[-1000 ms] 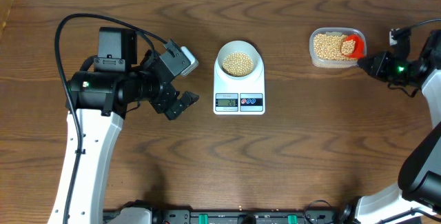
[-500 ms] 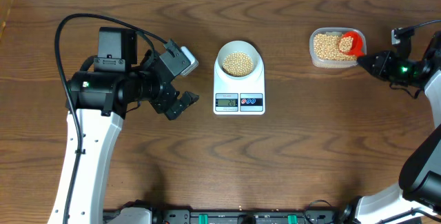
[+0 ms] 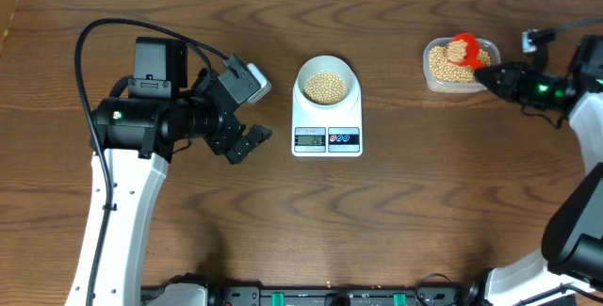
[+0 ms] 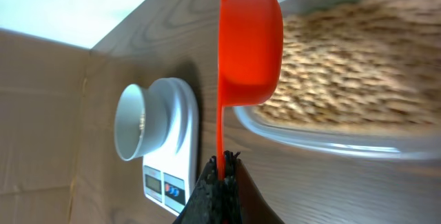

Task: Scoop item into bowl and weigh 50g on scale
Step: 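Lift the filled scoop out of the tub with the right gripper, then move the filled scoop over the white bowl on the scale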

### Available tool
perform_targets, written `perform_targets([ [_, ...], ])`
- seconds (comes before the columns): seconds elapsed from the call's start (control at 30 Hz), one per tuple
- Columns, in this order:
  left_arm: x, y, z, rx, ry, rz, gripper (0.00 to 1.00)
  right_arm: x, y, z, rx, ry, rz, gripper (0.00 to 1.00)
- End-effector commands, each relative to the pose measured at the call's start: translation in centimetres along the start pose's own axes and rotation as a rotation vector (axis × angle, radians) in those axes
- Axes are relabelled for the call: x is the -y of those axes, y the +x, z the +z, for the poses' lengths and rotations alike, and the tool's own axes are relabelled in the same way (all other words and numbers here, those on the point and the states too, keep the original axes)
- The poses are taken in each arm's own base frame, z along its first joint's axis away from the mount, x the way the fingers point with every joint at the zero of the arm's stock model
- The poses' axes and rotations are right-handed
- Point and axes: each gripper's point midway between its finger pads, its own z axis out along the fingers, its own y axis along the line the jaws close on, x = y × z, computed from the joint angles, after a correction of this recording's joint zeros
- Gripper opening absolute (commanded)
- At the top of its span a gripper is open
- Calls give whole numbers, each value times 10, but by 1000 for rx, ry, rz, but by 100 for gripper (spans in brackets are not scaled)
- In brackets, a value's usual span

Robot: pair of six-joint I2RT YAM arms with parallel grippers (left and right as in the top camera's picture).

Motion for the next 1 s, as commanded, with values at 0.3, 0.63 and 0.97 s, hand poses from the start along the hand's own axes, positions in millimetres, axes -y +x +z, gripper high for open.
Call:
perform_targets([
  [0.3, 0, -6, -5, 22, 0, 12, 98, -72, 27, 59, -123, -147, -57, 1],
  [0.63, 0, -6, -5, 22, 0, 12, 98, -107, 50, 84, -195, -199, -109, 1],
  [0.97, 0, -6, -5, 22, 1, 11, 98, -134, 69, 101, -232, -253, -279, 1],
])
